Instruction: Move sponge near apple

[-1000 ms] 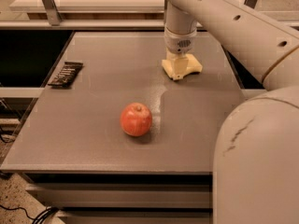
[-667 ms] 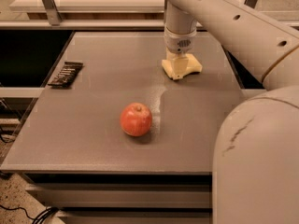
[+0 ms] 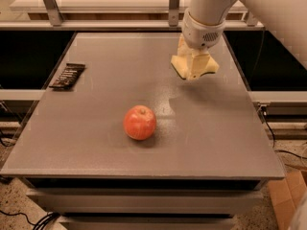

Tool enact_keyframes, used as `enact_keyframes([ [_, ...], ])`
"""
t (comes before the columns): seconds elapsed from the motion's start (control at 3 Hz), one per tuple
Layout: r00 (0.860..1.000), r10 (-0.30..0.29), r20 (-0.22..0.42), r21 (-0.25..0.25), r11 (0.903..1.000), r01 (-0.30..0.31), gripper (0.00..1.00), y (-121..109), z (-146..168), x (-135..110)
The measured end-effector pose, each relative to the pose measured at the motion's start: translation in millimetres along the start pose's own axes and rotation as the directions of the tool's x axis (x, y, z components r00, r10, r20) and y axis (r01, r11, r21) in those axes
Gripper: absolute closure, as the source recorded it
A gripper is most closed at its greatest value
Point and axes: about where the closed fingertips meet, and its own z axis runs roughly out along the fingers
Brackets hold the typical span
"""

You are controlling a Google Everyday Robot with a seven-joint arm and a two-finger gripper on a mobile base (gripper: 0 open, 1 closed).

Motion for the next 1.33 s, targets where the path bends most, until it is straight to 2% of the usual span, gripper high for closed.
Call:
enact_keyframes([
  [0.33, 1.0, 0.0, 0.0, 0.0, 1.0, 0.0, 1.0, 0.0, 0.0, 0.0],
  [0.67, 0.999, -0.037, -0.02, -0.01, 0.9993, 0.037, 1.0, 6.3, 2.3, -6.8],
  [1.0, 0.996, -0.067, -0.065, -0.031, 0.9974, 0.065, 1.0, 24.6, 6.7, -10.9],
  [1.33, 0.993, -0.073, -0.091, -0.055, 0.9962, 0.068, 1.0, 47.5, 14.3, -9.0],
])
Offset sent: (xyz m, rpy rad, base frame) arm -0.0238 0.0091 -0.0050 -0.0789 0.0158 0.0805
